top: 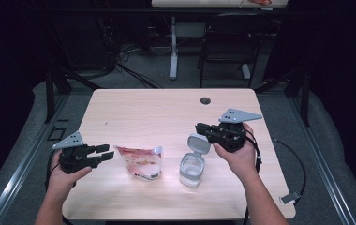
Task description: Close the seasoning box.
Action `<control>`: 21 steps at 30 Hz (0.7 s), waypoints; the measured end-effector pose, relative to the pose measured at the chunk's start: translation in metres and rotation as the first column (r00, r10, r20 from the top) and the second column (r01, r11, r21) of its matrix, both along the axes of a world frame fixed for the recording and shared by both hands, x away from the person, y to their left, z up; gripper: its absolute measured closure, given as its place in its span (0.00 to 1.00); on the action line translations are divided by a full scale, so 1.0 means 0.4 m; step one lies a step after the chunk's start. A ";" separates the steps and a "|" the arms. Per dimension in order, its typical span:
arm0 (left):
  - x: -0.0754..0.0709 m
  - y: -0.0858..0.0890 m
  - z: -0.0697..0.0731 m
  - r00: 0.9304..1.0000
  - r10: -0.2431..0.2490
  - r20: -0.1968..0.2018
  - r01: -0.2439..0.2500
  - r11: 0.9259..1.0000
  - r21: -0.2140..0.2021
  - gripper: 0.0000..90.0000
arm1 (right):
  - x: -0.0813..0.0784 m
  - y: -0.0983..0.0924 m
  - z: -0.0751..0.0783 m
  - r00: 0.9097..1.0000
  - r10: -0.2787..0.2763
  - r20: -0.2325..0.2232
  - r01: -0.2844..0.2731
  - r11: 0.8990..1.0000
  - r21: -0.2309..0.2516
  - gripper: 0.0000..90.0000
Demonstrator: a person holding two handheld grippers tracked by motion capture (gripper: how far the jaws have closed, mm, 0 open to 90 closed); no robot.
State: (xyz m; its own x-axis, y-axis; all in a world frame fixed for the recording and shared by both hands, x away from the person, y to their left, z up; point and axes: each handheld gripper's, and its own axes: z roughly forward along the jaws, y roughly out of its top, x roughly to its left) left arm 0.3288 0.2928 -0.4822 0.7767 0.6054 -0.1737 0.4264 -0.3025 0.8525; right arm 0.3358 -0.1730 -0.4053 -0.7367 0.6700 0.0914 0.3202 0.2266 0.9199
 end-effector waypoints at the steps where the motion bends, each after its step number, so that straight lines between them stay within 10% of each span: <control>1: 0.000 0.000 -0.001 1.000 0.007 0.003 -0.007 1.000 -0.006 0.65 | 0.001 -0.005 -0.005 1.000 -0.007 -0.005 0.007 1.000 -0.002 0.94; 21: 0.003 -0.007 -0.009 0.999 0.047 0.012 -0.047 0.999 0.026 0.68 | 0.022 -0.065 -0.092 0.990 -0.122 -0.073 0.123 0.992 -0.003 1.00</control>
